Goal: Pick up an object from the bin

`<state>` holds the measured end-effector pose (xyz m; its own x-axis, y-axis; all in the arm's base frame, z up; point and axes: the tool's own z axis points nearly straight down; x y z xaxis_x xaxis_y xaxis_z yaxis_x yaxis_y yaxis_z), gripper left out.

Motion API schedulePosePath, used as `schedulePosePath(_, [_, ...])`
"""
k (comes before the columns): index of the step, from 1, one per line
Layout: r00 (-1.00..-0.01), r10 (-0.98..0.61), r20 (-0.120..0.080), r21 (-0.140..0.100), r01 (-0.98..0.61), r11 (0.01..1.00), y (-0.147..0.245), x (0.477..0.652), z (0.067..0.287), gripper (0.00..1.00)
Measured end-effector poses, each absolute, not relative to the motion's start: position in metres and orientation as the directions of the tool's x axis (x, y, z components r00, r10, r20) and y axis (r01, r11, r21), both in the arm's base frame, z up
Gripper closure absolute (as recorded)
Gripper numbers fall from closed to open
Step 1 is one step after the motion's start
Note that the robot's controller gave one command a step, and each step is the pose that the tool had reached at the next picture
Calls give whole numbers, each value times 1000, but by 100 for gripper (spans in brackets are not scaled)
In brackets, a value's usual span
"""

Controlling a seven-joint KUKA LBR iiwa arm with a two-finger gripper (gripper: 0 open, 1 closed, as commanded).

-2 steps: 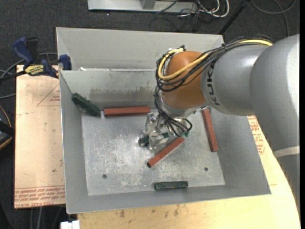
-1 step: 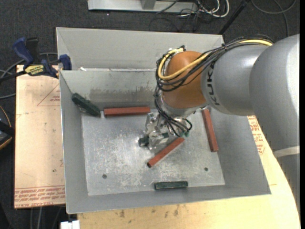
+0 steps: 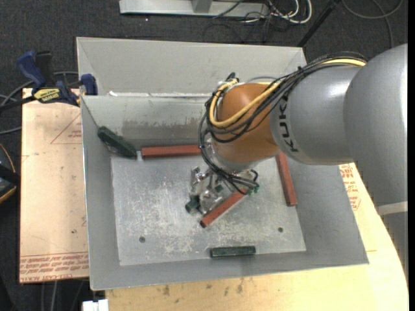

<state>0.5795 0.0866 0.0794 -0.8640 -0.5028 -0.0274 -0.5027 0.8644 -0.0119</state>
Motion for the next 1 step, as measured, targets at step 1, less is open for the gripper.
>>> schedulePosePath(1, [-864, -502, -27, -12, -502, 865, 87, 579, 79, 100])
